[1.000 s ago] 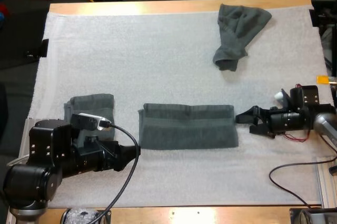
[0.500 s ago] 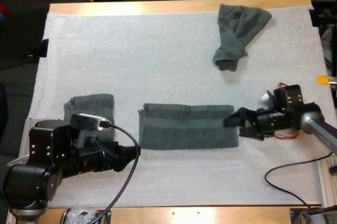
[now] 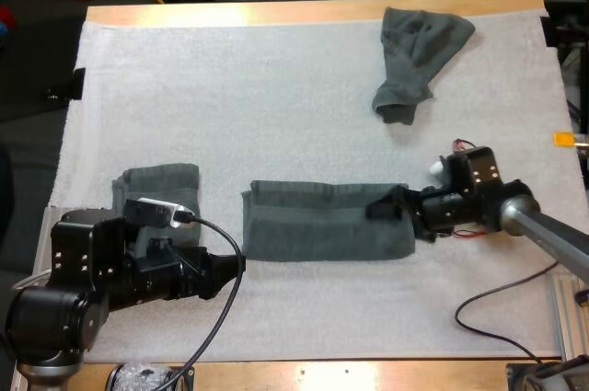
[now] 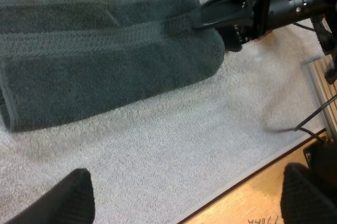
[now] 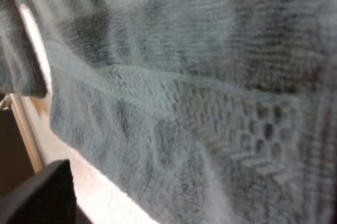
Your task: Pick towel from pile, fold and stack
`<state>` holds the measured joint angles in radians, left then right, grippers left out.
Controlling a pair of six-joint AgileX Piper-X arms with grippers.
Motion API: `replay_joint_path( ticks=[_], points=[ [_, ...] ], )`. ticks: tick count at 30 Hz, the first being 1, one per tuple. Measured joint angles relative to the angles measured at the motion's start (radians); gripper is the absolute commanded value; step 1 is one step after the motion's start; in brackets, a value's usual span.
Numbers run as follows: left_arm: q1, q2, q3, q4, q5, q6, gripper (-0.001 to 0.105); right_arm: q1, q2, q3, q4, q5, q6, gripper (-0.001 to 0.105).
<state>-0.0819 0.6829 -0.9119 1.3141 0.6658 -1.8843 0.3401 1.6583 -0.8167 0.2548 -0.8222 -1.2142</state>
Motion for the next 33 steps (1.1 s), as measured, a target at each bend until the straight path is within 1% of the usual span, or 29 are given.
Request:
replay_joint_path(
  ticks=[4, 5, 7, 12, 13, 15, 18, 19, 25, 29, 33],
  points=[
    [0.000, 0.000, 0.000, 0.000, 0.000, 0.000, 0.071, 0.010, 0.001, 0.000, -0.007, 0.000, 0.000, 0.082],
    [0.000, 0.000, 0.000, 0.000, 0.000, 0.000, 0.071, 0.010, 0.001, 0.000, -0.009, 0.000, 0.000, 0.080],
    [0.000, 0.000, 0.000, 0.000, 0.000, 0.000, 0.071, 0.011, -0.001, 0.000, -0.011, 0.001, 0.000, 0.073],
    [0.000, 0.000, 0.000, 0.000, 0.000, 0.000, 0.071, 0.014, 0.012, 0.000, -0.008, 0.030, 0.000, 0.041],
    [0.000, 0.000, 0.000, 0.000, 0.000, 0.000, 0.071, 0.015, 0.015, 0.001, -0.005, 0.037, 0.000, 0.038],
    [0.000, 0.000, 0.000, 0.004, 0.000, 0.000, 0.071, 0.021, 0.020, 0.003, -0.004, 0.046, -0.004, 0.020],
    [0.000, 0.000, 0.000, 0.020, 0.000, 0.000, 0.070, 0.029, 0.016, 0.006, 0.014, 0.070, -0.034, 0.002],
    [0.000, 0.000, 0.000, 0.020, 0.000, 0.000, 0.070, 0.032, 0.012, 0.007, 0.020, 0.091, -0.035, 0.000],
    [0.000, 0.000, 0.000, 0.020, 0.000, 0.001, 0.070, 0.036, -0.032, 0.011, 0.086, 0.209, -0.085, 0.001],
    [0.000, 0.000, 0.000, 0.020, 0.000, 0.001, 0.070, 0.041, -0.049, -0.024, 0.199, 0.294, -0.147, 0.001],
    [0.000, 0.000, 0.000, 0.020, 0.000, 0.001, 0.070, 0.041, -0.063, -0.074, 0.329, 0.411, -0.210, 0.001]
  ],
)
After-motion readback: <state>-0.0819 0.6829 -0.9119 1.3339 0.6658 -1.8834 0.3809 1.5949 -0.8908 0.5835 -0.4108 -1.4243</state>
